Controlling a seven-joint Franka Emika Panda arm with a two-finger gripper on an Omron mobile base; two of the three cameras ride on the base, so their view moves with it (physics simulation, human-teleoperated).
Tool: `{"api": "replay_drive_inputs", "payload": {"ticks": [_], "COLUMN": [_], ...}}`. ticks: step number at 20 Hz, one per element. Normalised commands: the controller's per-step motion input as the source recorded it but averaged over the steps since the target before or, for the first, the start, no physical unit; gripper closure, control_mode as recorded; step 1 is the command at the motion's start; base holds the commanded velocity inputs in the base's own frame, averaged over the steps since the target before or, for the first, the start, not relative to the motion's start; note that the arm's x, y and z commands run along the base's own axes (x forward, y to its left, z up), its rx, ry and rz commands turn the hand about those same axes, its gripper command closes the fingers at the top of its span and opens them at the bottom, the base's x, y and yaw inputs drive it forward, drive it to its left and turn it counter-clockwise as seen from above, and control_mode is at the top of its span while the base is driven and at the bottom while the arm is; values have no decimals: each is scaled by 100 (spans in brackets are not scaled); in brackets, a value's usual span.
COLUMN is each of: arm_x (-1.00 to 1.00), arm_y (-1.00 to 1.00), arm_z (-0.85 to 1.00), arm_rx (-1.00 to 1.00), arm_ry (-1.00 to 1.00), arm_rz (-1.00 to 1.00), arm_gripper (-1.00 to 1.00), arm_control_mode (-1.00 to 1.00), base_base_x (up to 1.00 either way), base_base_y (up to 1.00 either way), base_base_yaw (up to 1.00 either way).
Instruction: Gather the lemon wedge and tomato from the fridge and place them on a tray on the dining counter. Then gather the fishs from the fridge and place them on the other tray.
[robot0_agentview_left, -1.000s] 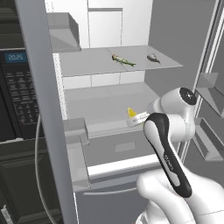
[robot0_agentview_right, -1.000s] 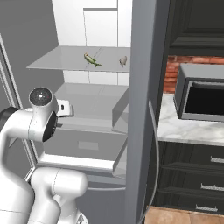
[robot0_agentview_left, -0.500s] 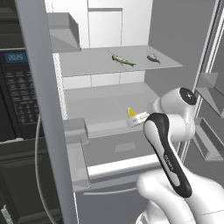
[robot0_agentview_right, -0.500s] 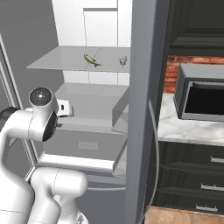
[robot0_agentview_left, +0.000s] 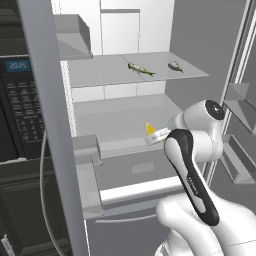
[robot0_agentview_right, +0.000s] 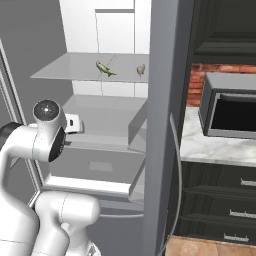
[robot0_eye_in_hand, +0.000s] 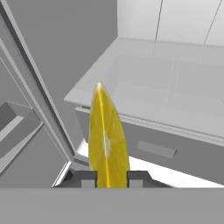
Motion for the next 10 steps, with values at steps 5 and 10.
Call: {"api": "replay_drive_inputs", "payload": {"ticks": [5, 10], "arm_x": [0, 0], "arm_y": [0, 0], "arm_z": [0, 0], "arm_rx": [0, 0], "arm_ry": [0, 0], "arm_rz": [0, 0], "arm_gripper": [100, 100], "arm_control_mode": [100, 100], "base_base_x": [-47, -87], "base_base_y": [0, 0], "base_base_yaw": [0, 0]}}
